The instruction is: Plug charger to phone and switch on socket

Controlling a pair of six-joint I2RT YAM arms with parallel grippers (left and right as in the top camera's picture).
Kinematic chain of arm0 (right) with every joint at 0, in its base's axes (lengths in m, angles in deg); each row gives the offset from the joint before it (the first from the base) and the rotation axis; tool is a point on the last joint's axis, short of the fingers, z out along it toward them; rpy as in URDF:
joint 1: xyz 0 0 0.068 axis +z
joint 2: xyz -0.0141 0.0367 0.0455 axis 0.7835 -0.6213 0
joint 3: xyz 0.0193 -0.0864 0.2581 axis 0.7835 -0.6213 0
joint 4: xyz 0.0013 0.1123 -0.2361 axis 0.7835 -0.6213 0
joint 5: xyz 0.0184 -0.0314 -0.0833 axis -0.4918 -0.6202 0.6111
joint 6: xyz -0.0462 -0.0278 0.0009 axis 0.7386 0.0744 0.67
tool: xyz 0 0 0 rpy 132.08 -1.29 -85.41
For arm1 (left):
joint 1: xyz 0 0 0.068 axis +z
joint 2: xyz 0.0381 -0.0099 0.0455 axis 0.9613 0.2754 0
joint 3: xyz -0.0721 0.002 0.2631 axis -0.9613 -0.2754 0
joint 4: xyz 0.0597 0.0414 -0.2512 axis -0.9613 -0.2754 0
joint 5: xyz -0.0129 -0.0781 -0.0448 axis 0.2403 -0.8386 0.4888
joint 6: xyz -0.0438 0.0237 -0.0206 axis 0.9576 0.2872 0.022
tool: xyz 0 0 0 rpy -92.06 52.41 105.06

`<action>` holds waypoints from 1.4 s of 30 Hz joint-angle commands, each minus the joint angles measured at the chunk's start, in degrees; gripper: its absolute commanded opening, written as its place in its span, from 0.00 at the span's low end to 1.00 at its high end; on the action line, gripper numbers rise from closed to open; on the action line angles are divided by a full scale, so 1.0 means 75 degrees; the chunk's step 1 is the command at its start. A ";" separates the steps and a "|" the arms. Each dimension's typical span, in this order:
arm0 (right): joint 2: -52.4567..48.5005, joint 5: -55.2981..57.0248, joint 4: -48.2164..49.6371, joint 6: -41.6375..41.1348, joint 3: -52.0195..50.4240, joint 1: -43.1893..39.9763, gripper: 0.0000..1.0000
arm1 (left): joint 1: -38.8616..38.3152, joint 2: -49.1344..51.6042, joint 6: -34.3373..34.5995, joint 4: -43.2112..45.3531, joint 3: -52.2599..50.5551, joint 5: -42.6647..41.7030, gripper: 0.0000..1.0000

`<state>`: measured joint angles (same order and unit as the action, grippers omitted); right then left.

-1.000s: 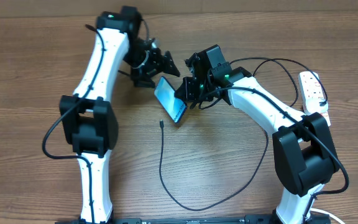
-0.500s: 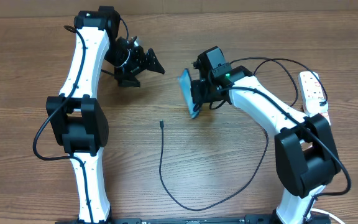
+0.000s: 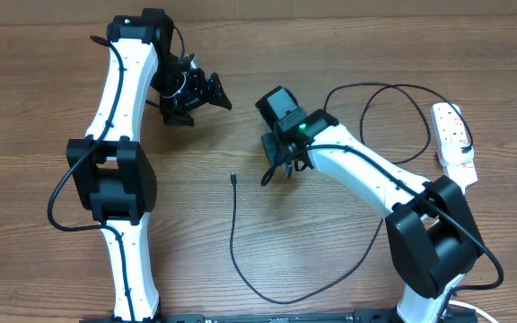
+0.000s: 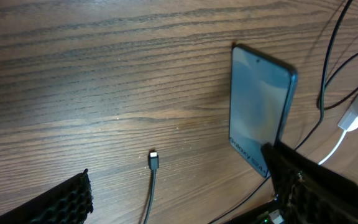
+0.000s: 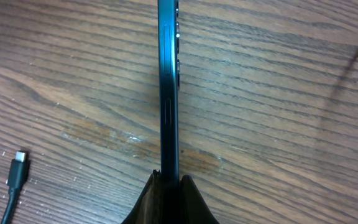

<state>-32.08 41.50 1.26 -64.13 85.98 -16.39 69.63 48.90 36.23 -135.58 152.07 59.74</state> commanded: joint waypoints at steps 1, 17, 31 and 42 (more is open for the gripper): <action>0.0271 0.0411 0.0006 -0.0029 -0.0128 -0.0067 0.04 | 0.0032 -0.0003 -0.0172 0.0009 0.0169 0.0102 0.91; 0.0166 0.0003 0.0017 -0.0020 -0.0344 -0.0117 0.27 | 0.0032 -0.0003 -0.0172 0.0012 0.0169 0.0105 0.91; 0.0082 -0.0347 0.0221 -0.0026 -0.0463 -0.0117 0.27 | 0.0032 -0.0003 -0.0169 0.0017 0.0169 0.0280 0.91; -0.0181 -0.0393 0.0294 -0.0125 -0.0460 -0.0117 0.27 | 0.0032 -0.0003 -0.0169 0.0035 0.0169 0.0306 0.91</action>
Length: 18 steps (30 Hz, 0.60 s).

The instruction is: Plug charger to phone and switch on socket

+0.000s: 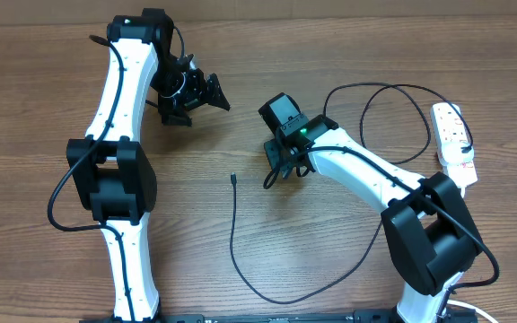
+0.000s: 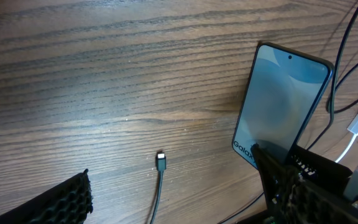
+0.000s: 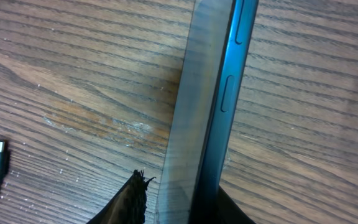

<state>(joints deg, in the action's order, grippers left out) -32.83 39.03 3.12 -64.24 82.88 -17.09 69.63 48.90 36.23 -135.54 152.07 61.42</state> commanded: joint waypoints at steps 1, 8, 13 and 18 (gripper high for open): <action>-0.0082 -0.0064 0.0023 -0.0163 -0.0050 -0.0023 0.27 | 0.0032 -0.0003 -0.0169 0.0029 0.0169 0.0082 0.91; -0.0096 -0.0067 0.0023 -0.0189 -0.0050 -0.0023 0.27 | 0.0032 -0.0003 -0.0169 0.0035 0.0169 0.0082 0.91; -0.0268 -0.0070 0.0026 -0.0283 -0.0050 -0.0023 0.27 | 0.0032 -0.0003 -0.0169 0.0035 0.0169 0.0082 0.90; -0.0338 -0.0067 0.0035 -0.0306 -0.0047 -0.0023 0.26 | 0.0032 -0.0003 -0.0172 0.0035 0.0169 0.0082 0.90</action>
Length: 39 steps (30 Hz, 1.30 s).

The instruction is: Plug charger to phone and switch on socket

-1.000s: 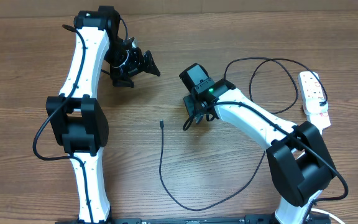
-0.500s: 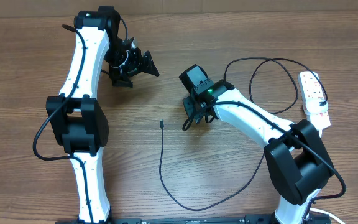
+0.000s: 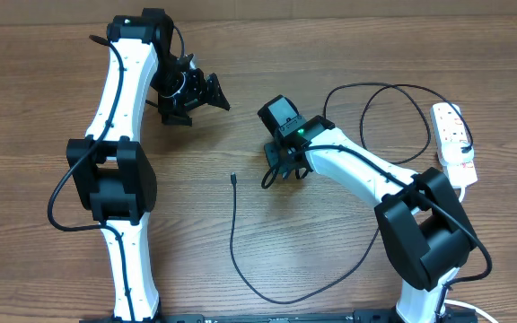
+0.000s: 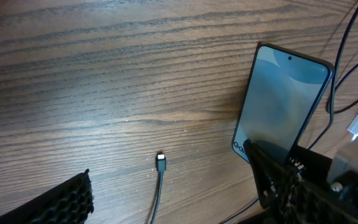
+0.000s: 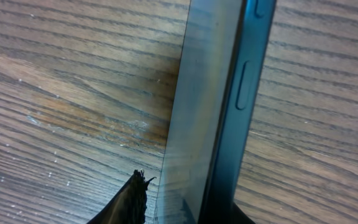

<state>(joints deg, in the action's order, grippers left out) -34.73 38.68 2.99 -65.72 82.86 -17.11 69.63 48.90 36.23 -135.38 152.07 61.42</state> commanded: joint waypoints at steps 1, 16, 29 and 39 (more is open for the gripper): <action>-0.0085 -0.0023 0.0058 -0.0111 -0.0044 -0.0020 0.25 | 0.0032 -0.0003 -0.0172 0.0015 0.0169 0.0082 0.90; -0.0085 -0.0015 0.0388 -0.0137 -0.0044 -0.0189 0.35 | 0.0032 -0.0003 -0.0172 0.0041 0.0169 0.0085 0.89; -0.0085 -0.0017 0.0516 -0.0140 -0.0044 -0.0265 0.04 | 0.0032 -0.0003 -0.0175 0.0052 0.0169 0.0067 0.92; 0.0332 -0.0938 -0.0079 -0.0647 0.0871 -0.0857 0.04 | 0.0111 -0.0003 -0.1524 0.0192 0.0169 -0.2664 0.98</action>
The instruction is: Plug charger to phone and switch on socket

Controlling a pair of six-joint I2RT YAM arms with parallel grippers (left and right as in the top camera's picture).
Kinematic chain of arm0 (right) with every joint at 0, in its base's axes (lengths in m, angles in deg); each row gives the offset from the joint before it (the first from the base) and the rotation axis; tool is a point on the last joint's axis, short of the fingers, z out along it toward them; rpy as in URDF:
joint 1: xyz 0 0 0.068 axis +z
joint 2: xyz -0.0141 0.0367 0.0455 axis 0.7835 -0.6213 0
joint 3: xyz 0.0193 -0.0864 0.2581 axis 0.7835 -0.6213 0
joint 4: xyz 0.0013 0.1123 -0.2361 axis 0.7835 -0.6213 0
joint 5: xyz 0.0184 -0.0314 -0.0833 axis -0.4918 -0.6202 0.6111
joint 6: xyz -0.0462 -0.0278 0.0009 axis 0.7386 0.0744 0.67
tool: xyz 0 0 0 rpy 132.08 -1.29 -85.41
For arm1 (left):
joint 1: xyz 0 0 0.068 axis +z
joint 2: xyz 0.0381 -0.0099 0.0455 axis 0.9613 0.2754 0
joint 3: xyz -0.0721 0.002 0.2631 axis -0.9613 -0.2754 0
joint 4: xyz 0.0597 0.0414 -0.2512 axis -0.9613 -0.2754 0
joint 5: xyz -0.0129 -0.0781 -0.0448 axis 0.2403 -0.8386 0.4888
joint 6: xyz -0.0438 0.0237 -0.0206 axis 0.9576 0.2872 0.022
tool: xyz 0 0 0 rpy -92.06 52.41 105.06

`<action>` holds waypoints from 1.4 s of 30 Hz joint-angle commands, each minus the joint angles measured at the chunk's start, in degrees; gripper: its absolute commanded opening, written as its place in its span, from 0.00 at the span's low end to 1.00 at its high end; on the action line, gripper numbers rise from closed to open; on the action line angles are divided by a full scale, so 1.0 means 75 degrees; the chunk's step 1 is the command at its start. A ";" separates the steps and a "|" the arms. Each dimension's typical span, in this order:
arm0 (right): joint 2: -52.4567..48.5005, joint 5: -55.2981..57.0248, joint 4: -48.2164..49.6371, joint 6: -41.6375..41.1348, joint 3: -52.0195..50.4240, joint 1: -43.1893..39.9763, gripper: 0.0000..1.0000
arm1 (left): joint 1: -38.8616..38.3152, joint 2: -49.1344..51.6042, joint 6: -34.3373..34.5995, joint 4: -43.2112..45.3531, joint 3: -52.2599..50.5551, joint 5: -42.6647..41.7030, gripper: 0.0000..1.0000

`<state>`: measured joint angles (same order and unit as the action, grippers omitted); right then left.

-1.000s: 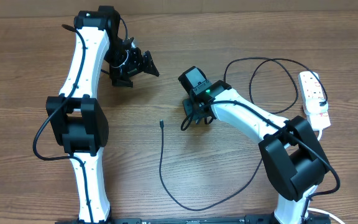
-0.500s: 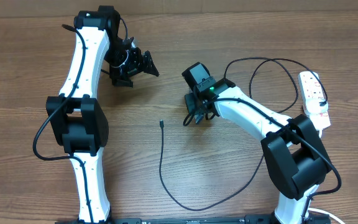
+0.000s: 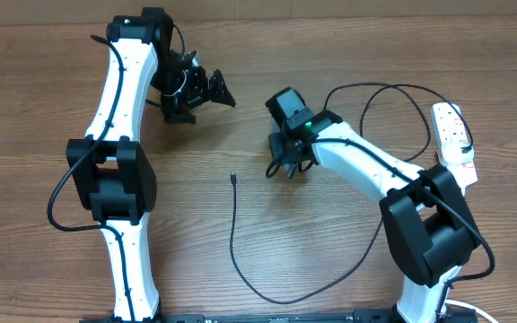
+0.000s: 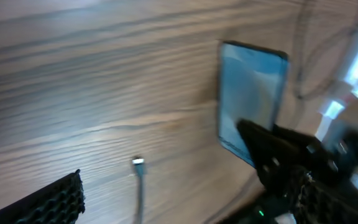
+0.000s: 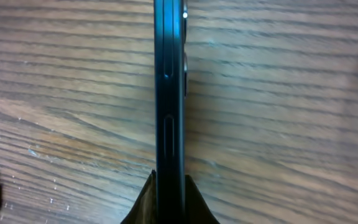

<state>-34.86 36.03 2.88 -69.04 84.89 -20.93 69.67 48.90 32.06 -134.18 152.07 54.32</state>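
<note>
The dark phone [image 5: 169,93] stands on its long edge on the wooden table, and my right gripper [image 5: 169,202] is shut on its lower end. The blurred left wrist view shows the phone's bluish screen [image 4: 250,93] facing that camera. The charger cable's plug [image 3: 232,178] lies loose on the table left of the phone, also visible as the plug [image 4: 138,163] and the plug. My left gripper [image 3: 212,91] hangs open at the far middle, holding nothing. The white socket strip [image 3: 453,135] lies at the right edge.
The black charger cable [image 3: 236,247] runs from the plug toward the front, curves right, then loops behind my right arm [image 3: 366,170] toward the socket strip. My left arm [image 3: 119,108] stretches along the table's left side.
The phone, tilted with its screen showing in the right wrist view, now stands edge-on again. My right gripper sits slightly farther right. The left wrist view has shifted and is blurred.
First my right gripper held the phone upright on its edge next to the loose plug. Then the phone was tilted, and a moment later tilted further. Now it is upright again, still gripped. The left gripper stayed open and the plug has not moved.
</note>
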 commanded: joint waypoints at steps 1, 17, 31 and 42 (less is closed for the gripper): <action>0.0475 -0.1000 -0.0140 -0.0207 0.0737 -0.0463 0.04 | 0.0131 -0.0003 -0.1125 0.0050 0.0169 -0.2139 0.97; 0.1309 -0.8367 0.1320 -0.1314 0.1102 -0.2515 0.04 | 0.0361 -0.0003 -0.2734 0.0519 0.0169 -0.6732 0.83; 0.1309 -0.8746 0.3614 -0.3171 0.1102 -0.2139 0.04 | -0.0085 -0.0003 -0.2028 0.1655 0.0169 -0.7504 0.72; 0.1309 -0.8399 0.3751 -0.3214 0.1102 -0.1929 0.04 | -0.0242 -0.0003 0.0283 0.2413 0.0169 -0.7504 0.43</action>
<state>-26.92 -26.83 30.18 -92.74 91.49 -35.53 67.99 48.90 26.73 -116.80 152.11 -0.67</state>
